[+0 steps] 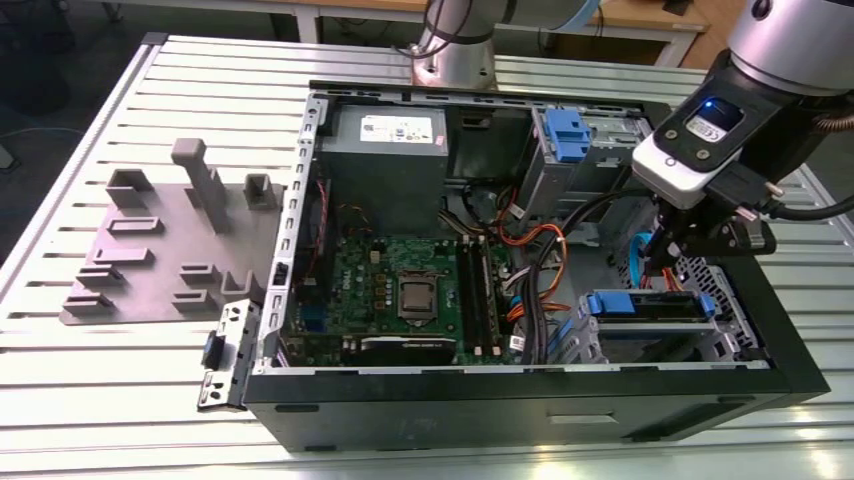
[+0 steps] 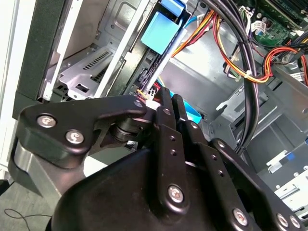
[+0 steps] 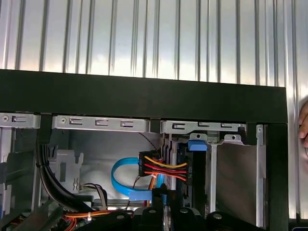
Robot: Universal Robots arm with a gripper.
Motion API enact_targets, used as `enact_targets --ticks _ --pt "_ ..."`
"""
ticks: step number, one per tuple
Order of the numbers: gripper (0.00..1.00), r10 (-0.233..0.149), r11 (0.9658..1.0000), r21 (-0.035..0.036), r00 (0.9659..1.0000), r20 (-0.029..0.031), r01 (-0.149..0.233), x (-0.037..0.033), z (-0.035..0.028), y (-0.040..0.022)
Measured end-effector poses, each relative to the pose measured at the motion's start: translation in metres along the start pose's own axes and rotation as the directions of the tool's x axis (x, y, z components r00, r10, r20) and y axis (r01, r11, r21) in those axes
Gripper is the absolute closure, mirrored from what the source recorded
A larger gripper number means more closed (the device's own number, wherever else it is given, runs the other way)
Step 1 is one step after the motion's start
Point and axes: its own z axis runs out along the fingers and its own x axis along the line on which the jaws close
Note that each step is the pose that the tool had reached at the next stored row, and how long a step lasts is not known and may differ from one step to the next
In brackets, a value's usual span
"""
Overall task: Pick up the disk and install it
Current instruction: 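Insert the second disk wire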
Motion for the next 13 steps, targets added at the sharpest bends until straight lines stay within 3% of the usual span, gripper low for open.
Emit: enact_targets --ticks 6,13 --pt "0.84 -0.006 1.0 -0.0006 1.0 -0.0007 0.006 -0.0006 0.0006 -0.0001" --pt "0.84 -0.007 1.0 -0.0007 1.0 -0.0028 0.007 -0.0109 0.0015 -0.0005"
